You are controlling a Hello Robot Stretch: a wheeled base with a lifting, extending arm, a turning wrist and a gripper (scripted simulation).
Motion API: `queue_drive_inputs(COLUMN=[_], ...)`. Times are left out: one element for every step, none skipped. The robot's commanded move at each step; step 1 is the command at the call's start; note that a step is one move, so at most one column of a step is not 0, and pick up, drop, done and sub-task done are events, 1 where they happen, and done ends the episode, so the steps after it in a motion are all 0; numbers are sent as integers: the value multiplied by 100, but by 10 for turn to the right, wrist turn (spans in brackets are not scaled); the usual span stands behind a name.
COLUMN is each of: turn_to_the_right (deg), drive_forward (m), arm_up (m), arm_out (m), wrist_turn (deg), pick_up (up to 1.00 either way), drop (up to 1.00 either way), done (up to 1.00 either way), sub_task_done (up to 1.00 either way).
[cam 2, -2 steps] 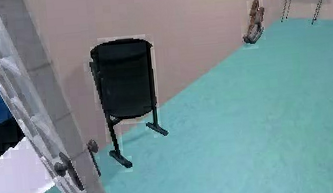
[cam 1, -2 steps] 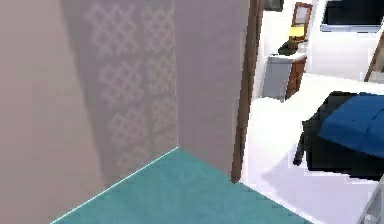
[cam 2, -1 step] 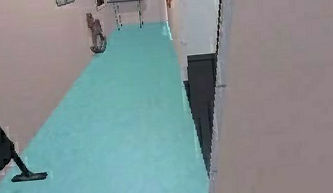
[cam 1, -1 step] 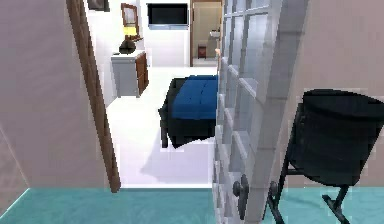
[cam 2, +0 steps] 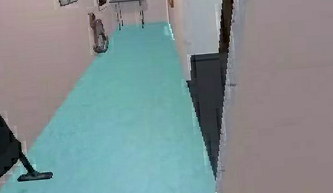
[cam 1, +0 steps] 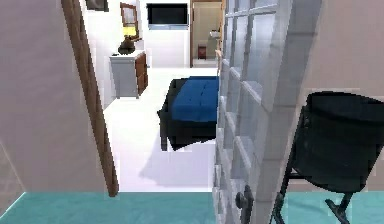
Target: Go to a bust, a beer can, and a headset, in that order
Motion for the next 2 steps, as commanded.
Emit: queue_drive_inputs(turn_to_the_right=[-450,-90], drive_forward=[0,0], arm_up=[0,0], arm_out=[0,0], wrist_turn=[0,0], pick_up=[0,0], drop=[0,0], done=[0,0], sub_task_done=[0,0])
